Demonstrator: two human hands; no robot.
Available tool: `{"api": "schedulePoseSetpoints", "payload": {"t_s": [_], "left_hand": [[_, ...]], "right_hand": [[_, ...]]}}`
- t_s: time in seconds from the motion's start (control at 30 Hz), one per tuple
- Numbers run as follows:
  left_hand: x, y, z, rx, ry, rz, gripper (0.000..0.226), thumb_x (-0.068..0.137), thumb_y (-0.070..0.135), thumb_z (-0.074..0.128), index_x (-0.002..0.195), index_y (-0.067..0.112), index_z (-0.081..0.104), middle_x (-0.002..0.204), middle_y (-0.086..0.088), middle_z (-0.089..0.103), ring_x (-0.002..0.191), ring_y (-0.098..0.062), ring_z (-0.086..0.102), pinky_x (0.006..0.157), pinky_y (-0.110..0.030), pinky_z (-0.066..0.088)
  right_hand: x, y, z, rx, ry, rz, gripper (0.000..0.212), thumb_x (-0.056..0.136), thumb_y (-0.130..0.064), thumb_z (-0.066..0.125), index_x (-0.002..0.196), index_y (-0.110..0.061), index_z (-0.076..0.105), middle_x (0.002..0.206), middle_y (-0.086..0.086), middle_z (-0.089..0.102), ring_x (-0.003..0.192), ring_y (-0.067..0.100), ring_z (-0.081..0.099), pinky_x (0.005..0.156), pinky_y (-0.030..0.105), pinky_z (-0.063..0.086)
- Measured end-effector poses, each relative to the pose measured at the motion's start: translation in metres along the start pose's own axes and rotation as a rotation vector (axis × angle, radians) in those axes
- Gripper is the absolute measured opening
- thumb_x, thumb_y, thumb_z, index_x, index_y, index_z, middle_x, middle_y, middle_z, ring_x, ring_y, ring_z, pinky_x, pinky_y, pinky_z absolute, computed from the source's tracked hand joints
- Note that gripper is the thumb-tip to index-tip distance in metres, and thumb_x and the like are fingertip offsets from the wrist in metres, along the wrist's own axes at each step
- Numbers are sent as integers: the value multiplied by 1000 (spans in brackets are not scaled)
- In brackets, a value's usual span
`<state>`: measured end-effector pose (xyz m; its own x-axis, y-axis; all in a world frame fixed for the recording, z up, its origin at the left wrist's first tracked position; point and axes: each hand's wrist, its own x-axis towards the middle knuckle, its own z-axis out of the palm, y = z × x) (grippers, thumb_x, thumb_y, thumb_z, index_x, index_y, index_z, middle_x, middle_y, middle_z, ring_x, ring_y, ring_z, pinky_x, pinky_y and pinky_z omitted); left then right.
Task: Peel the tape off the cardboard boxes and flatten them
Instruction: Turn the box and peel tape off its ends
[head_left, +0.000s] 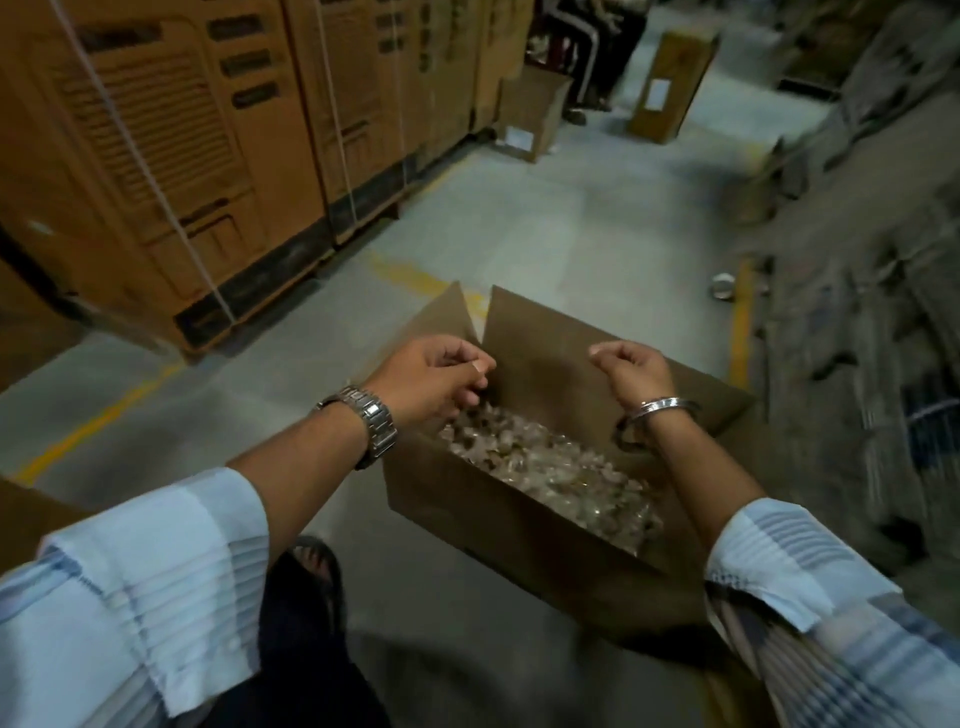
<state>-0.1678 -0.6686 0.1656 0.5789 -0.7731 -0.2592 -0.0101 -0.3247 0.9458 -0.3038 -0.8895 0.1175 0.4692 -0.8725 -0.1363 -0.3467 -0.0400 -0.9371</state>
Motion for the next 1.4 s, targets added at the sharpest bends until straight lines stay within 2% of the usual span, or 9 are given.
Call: {"api": "schedulePoseSetpoints", "payload": {"t_s": [0.13,0.3,0.43,0.53,0.63,0.87,1.1,1.27,1.4], "left_hand": [[6,-2,16,23,-48,-18,11,97,17,64,106,14,71,95,-3,73,77,-13,66,69,-24,56],[-3,-14,-1,18,-7,-33,9,97,16,63,102,17,71,92,-1,74,79,-14,68,72,-27,58],[-27,-18,-44,7,121,-3,13,99,15,61,106,12,71,90,-1,72,74,-11,67,64,-22,53],[-62,-23,-94,17,257,27,17,99,16,60,110,9,71,95,-3,72,79,-13,67,73,-28,52],[-110,-35,-151,12,418,35,19,100,17,60,112,8,70,97,-3,72,82,-13,67,76,-29,51],[-263,-99,-262,-39,802,9,13,98,16,62,106,11,72,95,-3,73,82,-14,66,69,-27,49],[-406,-185,-301,47,1115,-79,11,95,16,67,94,25,72,100,-1,74,92,-14,66,84,-28,54],[-437,-242,-296,243,1051,-273,21,92,25,71,112,29,69,115,3,66,109,-16,62,100,-41,52],[-427,-250,-294,621,966,-358,40,92,42,65,132,36,60,125,7,55,120,-18,43,103,-38,39]], "right_hand": [[14,17,-32,31,184,-41,11,92,-16,68,88,-8,74,71,-7,62,65,1,53,61,10,45],[2,11,-22,125,110,-53,7,93,-15,69,95,-10,73,89,1,70,77,3,61,70,8,48],[-23,-16,37,152,-118,-66,10,93,-17,69,98,-11,74,104,11,75,91,15,67,72,18,48],[-58,-51,105,152,-334,-130,7,94,-17,67,92,-13,72,104,17,74,90,19,66,74,26,50],[-109,-87,179,133,-557,-181,6,96,-17,65,92,-15,69,110,20,73,90,20,68,66,21,47],[-260,-136,332,73,-968,-355,6,95,-16,66,97,-15,71,106,15,75,93,21,72,65,13,48],[-389,-121,428,-196,-1218,-621,24,91,-22,71,115,-18,71,106,0,73,93,13,68,81,29,57],[-423,-94,460,-533,-1273,-878,37,90,-20,69,127,-21,64,123,-1,66,109,15,64,97,35,53],[-414,-85,469,-600,-1129,-978,39,86,-9,67,124,-19,67,115,-2,58,90,12,61,94,33,54]]}}
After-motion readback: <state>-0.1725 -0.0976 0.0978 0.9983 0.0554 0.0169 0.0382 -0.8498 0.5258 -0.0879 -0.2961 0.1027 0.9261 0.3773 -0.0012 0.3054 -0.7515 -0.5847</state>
